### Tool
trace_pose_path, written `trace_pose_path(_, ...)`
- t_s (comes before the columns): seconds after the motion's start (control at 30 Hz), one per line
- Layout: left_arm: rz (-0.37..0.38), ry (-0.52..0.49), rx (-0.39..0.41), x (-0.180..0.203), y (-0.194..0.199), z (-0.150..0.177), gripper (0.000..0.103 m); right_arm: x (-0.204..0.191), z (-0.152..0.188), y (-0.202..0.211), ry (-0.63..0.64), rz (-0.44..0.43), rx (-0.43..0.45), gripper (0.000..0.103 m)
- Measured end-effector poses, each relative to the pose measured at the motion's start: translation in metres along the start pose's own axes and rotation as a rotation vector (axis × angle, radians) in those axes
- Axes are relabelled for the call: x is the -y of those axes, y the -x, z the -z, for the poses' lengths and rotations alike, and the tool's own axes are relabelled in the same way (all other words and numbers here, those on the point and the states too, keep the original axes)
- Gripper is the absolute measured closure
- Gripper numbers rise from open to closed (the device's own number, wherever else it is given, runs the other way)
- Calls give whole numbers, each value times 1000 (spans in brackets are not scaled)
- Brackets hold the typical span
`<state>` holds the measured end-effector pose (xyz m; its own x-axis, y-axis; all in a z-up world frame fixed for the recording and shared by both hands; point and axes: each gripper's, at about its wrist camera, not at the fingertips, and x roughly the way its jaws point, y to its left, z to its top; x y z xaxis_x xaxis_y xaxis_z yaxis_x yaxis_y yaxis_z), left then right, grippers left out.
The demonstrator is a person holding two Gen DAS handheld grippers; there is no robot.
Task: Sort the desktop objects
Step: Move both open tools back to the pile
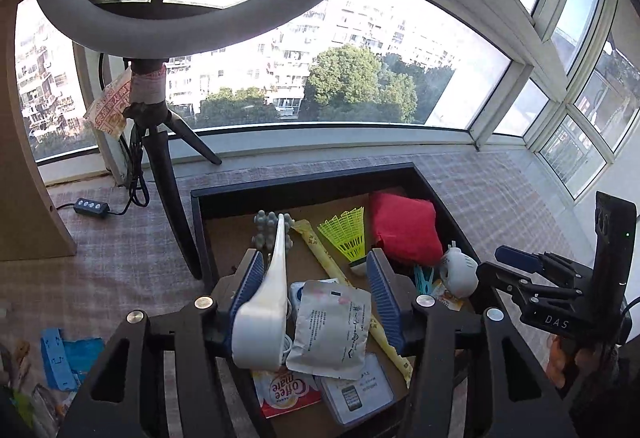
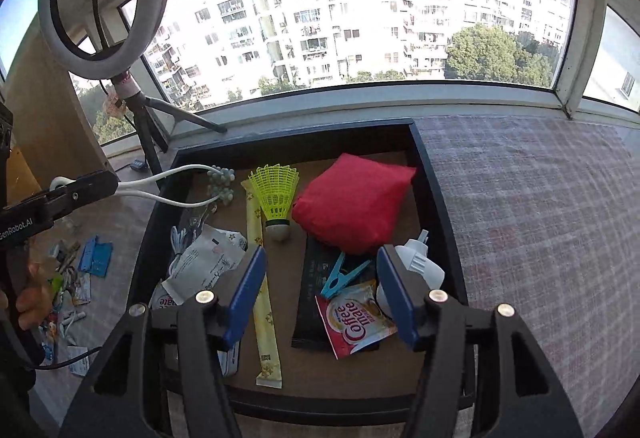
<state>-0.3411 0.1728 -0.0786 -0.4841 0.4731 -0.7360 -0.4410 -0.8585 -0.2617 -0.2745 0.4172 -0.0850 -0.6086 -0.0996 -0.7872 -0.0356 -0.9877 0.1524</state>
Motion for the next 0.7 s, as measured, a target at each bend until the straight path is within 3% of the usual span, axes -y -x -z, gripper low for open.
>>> trace_pose_path(0.3,-21,3,61,-32,65,4,53,-22,-1,10,26,-39,14,46)
trace_pose_path(0.7,-184,16,189,-98,203,54,53,-86,3,35,118,-130,34,46)
